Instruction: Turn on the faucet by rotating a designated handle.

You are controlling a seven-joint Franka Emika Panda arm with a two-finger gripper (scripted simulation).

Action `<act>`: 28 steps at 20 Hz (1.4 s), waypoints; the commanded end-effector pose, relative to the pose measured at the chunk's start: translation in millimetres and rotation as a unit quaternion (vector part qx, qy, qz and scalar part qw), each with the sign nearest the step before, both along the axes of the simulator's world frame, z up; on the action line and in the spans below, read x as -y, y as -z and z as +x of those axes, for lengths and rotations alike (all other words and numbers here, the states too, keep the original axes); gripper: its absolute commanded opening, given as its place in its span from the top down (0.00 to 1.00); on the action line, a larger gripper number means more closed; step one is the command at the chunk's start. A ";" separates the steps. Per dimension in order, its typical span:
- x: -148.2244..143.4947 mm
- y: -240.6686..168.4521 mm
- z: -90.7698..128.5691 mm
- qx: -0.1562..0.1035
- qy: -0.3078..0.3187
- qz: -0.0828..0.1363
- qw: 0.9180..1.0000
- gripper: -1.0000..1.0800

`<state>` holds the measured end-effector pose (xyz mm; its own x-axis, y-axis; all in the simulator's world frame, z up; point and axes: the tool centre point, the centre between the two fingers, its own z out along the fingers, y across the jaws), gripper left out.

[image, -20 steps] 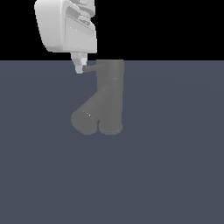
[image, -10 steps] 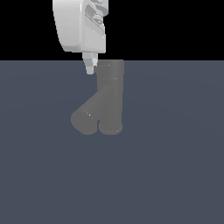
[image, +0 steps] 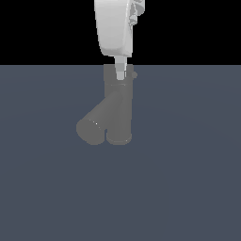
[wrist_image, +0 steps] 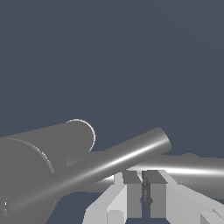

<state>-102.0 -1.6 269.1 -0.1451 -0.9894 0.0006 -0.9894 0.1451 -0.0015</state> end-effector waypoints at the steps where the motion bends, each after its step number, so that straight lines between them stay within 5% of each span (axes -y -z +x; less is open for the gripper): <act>1: 0.6 0.0 -1.3 0.000 0.001 0.000 1.000 1.00; 28: 87.1 -0.3 50.2 0.000 0.019 0.000 1.000 1.00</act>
<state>-53.3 -58.1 269.3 -0.1350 -0.9908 -0.0025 -0.9908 0.1349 0.0047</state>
